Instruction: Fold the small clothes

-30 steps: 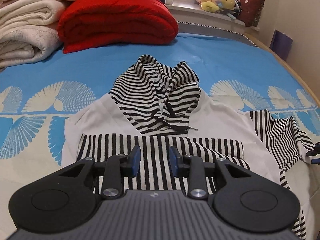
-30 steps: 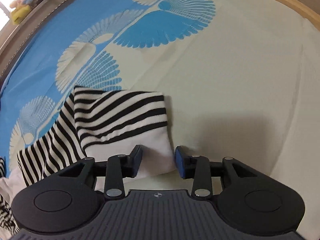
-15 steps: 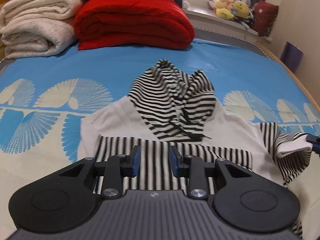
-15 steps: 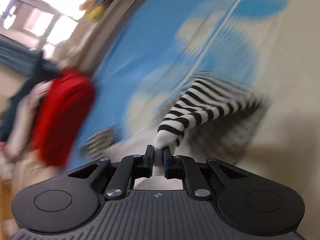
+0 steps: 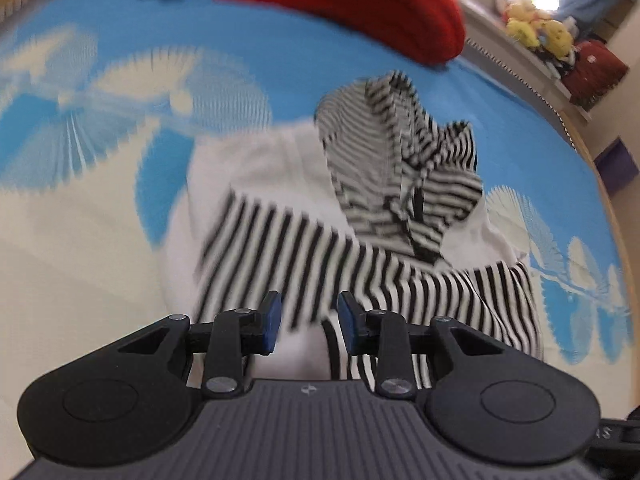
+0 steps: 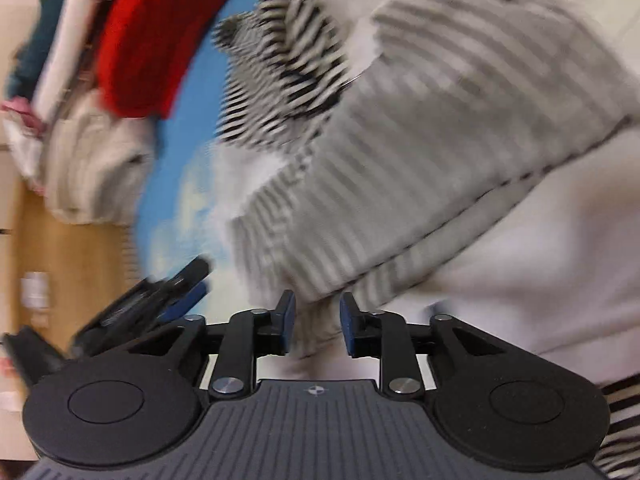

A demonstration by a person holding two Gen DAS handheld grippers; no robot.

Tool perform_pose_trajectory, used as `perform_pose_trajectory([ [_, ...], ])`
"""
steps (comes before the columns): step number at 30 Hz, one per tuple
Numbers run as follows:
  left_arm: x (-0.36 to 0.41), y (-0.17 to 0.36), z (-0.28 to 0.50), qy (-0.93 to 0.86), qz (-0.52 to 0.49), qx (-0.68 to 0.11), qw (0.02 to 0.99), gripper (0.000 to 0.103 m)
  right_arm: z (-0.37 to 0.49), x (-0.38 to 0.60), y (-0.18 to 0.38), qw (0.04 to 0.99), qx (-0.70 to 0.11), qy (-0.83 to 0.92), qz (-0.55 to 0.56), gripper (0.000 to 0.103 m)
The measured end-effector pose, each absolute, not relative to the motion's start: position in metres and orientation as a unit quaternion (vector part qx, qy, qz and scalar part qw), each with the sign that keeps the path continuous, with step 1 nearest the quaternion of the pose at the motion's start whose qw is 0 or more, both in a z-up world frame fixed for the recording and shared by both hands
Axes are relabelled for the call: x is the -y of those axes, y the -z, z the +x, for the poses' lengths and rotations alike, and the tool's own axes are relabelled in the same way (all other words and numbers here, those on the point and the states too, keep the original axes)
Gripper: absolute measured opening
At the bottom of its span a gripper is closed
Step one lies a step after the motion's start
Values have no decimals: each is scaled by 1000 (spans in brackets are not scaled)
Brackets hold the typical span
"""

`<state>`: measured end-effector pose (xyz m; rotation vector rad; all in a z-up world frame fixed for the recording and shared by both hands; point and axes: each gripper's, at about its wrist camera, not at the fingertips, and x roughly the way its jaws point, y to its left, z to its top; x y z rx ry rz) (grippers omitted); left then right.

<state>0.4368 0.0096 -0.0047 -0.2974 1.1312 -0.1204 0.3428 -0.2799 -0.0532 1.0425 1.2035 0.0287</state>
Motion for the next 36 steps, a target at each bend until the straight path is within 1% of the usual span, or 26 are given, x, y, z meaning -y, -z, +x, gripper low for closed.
perform_pose_trajectory([
  [7,-45,38,439,-12,-236,-597,767,37,337,329,52,709,-525,53,468,30],
  [10,-57,45,438,-4,-293,-612,735,42,347,341,49,717,-514,63,466,30],
  [12,-56,52,439,7,-308,-624,718,43,347,347,46,721,-510,65,465,30],
  [15,-57,59,439,-9,-319,-621,715,42,345,357,46,721,-511,75,462,30],
  [17,-56,57,441,-10,-317,-613,723,30,345,363,48,721,-511,86,460,30],
  [18,-55,52,442,-5,-311,-606,732,15,344,367,49,722,-510,95,458,30],
  [19,-53,46,443,1,-303,-598,742,9,348,368,51,723,-509,102,456,30],
  [22,-45,15,442,7,-253,-558,790,7,349,379,53,729,-504,123,448,30],
  [23,-42,-5,437,7,-231,-535,812,7,349,383,54,729,-503,130,446,30],
  [25,-41,-42,423,23,-223,-488,843,7,347,388,57,725,-504,140,447,30],
  [27,-40,-68,406,38,-204,-458,864,8,344,390,64,714,-510,145,458,31],
  [28,-38,-68,401,35,-188,-461,866,13,343,390,68,705,-514,147,466,31],
  [29,-39,-56,401,13,-175,-492,852,14,342,391,73,696,-518,149,474,32],
  [30,-45,-41,403,-12,-185,-522,833,13,340,390,77,690,-521,154,478,33],
  [32,-67,-16,408,-64,-236,-557,794,13,338,389,85,681,-530,176,474,33],
  [34,-75,-17,414,-78,-235,-546,801,14,335,391,88,677,-533,198,466,33],
  [35,-74,-20,417,-77,-224,-536,811,16,334,392,88,677,-532,206,465,33],
  [36,-73,-21,422,-71,-218,-530,816,25,333,393,88,678,-531,211,463,33],
])
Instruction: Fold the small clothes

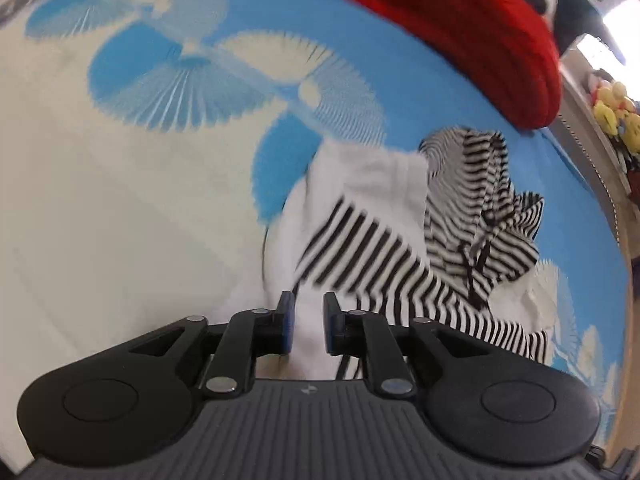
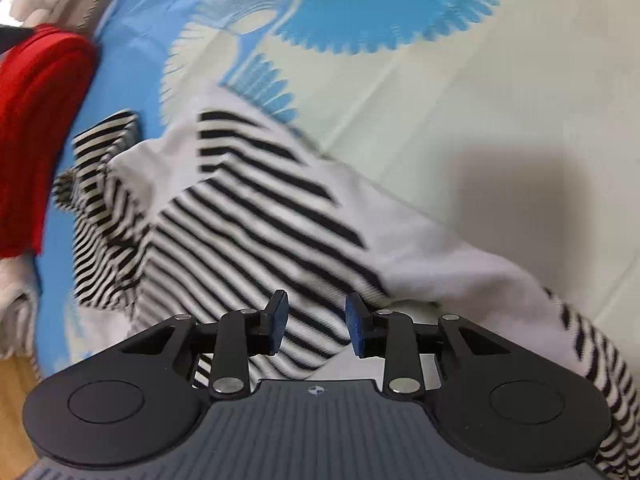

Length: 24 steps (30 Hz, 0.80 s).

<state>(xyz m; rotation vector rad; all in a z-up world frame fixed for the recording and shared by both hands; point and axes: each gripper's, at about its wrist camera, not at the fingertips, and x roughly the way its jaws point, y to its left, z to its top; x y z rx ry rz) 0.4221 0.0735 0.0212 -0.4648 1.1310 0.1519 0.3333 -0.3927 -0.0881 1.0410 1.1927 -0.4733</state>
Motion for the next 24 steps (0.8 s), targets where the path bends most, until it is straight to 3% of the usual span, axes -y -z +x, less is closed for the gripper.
perform_pose_trajectory([
  [1,-74,-19,427,-62,-222,-531,815,32,334,392,87,680,-529,213,461,33],
  [8,-79,39,448,-40,-252,-589,767,32,336,387,86,684,-533,207,452,33],
  [14,-71,71,449,-50,-209,-610,763,32,346,377,76,708,-536,174,426,33],
  [15,-69,70,448,-50,-204,-610,764,31,352,371,71,723,-537,150,408,35],
  [17,-62,59,447,-39,-186,-604,774,14,359,359,63,748,-538,111,374,41],
  [18,-58,50,447,-28,-171,-594,786,1,361,355,61,755,-538,101,361,42],
  [24,-50,13,444,-38,-102,-538,836,0,361,356,71,733,-553,100,383,42],
])
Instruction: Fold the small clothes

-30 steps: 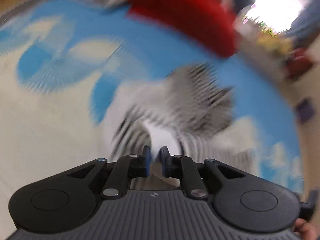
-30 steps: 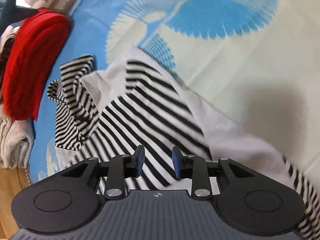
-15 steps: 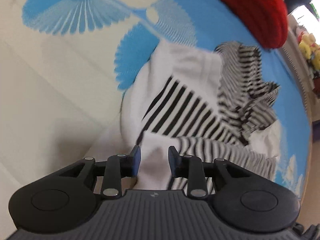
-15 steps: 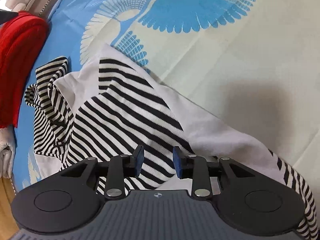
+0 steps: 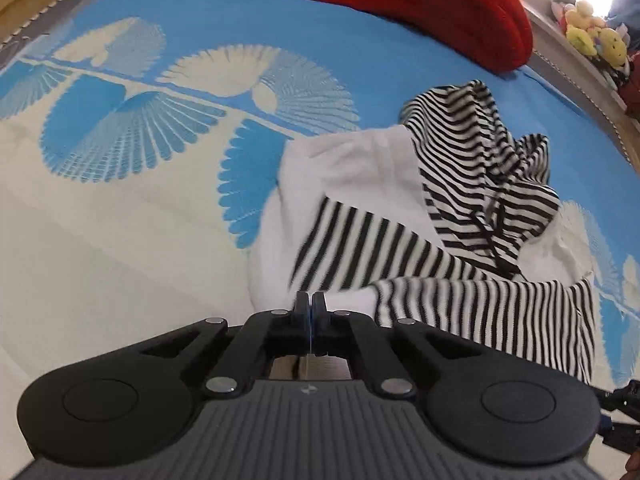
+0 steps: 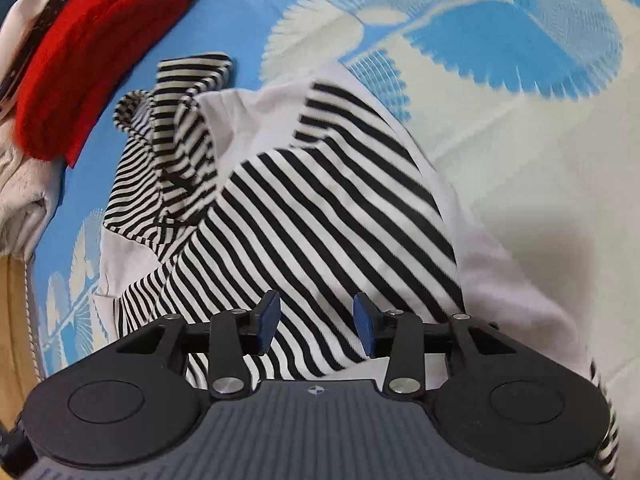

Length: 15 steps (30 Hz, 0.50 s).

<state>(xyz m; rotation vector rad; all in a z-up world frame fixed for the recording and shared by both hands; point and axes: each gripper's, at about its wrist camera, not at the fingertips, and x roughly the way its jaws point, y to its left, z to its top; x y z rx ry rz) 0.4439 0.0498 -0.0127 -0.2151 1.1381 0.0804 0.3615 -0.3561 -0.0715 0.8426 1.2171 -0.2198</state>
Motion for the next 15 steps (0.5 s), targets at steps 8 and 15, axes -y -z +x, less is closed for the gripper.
perform_pose_trajectory([
  [8,-60,14,443,-40,-142,-544,826,1,355,363,96,700,-578,155,389,42],
  [15,-43,70,442,-3,-119,-631,766,6,358,361,93,717,-571,152,370,43],
])
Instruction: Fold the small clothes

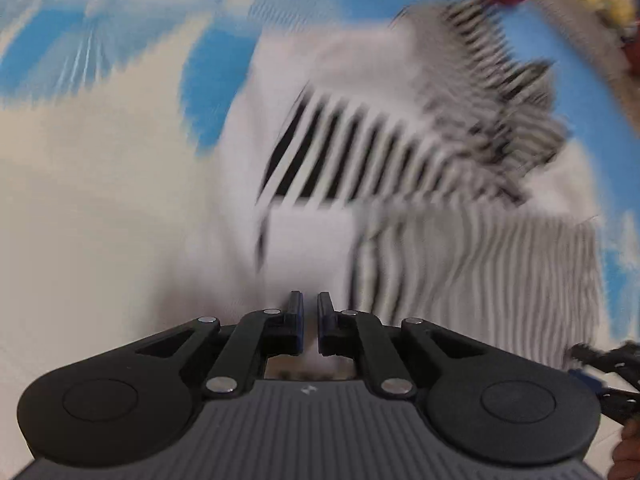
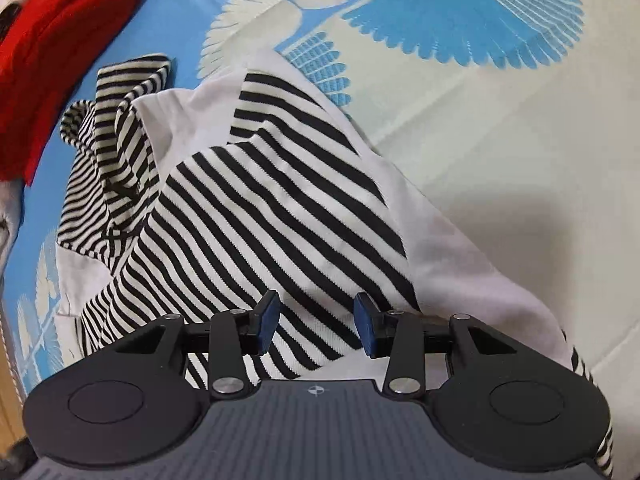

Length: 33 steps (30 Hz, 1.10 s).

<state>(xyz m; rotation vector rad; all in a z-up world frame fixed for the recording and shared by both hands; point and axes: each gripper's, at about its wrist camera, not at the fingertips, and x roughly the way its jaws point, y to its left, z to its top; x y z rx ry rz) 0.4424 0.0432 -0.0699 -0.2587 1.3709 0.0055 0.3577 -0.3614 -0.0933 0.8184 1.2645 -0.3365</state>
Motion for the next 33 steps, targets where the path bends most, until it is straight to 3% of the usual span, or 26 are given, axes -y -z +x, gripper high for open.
perform_pose_trajectory([
  [3,-46,60,443,-9,-130,-618,775,8,358,365,95,711,-573,163,373,43],
  [5,-41,41,442,-3,-112,-583,805,14,360,364,85,733,-559,162,351,43],
  [7,-34,35,440,0,-89,-564,821,28,363,364,75,755,-545,161,327,44],
  [10,-33,61,438,-13,-87,-612,786,27,364,366,75,759,-548,152,316,48],
  [17,-26,39,438,-1,-82,-569,819,28,359,369,89,735,-571,153,333,49],
  [22,-23,67,440,-14,-93,-615,783,28,357,372,76,752,-553,161,320,49],
  [29,6,22,434,14,-22,-501,865,28,356,377,41,808,-502,174,256,49],
  [33,20,6,433,17,5,-445,895,38,355,375,14,851,-461,168,188,49],
])
